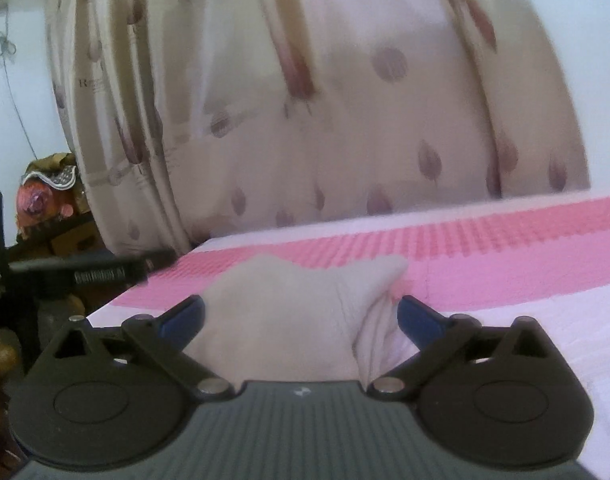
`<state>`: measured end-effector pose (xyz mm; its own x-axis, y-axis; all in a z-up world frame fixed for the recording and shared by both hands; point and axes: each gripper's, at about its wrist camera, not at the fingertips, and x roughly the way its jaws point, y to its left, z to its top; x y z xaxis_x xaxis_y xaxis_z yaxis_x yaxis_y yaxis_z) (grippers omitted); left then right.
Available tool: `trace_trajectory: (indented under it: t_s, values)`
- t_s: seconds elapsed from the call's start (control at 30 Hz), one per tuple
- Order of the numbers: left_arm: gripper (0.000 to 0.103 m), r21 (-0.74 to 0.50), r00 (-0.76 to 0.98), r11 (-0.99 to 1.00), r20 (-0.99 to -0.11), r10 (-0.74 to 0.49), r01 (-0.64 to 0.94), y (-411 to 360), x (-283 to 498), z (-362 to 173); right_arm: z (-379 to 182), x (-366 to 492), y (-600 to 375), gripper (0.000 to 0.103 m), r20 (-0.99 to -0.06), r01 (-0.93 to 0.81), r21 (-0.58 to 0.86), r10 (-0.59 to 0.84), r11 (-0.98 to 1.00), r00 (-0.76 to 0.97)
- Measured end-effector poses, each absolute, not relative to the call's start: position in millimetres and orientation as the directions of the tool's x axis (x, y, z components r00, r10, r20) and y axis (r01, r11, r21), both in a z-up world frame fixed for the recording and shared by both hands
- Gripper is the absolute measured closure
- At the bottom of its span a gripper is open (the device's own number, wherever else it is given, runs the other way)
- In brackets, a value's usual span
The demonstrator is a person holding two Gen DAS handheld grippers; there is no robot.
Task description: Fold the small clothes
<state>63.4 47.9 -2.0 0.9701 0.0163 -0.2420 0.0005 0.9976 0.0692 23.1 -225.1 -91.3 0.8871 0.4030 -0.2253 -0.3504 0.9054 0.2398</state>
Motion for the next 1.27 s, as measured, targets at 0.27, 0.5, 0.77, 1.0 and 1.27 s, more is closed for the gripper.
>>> trace_trajectory:
  t_s: [0.27, 0.5, 0.77, 1.0, 1.27]
  values:
    - [0.0, 0.022, 0.995, 0.999, -0.099, -0.034, 0.036, 47.1, 27.8, 31.9, -72.6, -2.3, -219.5, 0.0, -0.18, -0.35, 0.192, 0.383, 0.917, 0.906]
    - [0.0, 0.056, 0.99, 0.993, -0.108, -0.096, 0.103, 37.4, 22.2, 33.2, -73.5, -8.2, -211.9, 0.0, -0.191, -0.308, 0.152, 0.333, 0.939, 0.923]
    - [0.0, 0.005, 0.98, 0.994, -0.169, -0.104, 0.106, 47.8, 24.3, 20.6, -77.0, -11.4, -210.6, 0.0, -0.209, -0.277, 0.139, 0.302, 0.951, 0.93]
    - [0.0, 0.008, 0.978, 0.995, -0.188, -0.091, 0.095, 50.7, 28.7, 10.2, -79.1, -11.0, -208.9, 0.0, -0.224, -0.28, 0.136, 0.305, 0.95, 0.926]
    - [0.0, 0.037, 0.977, 0.997, -0.201, -0.066, 0.075, 49.4, 30.0, 5.9, -79.3, -12.9, -206.1, 0.0, -0.225, -0.271, 0.117, 0.291, 0.955, 0.93]
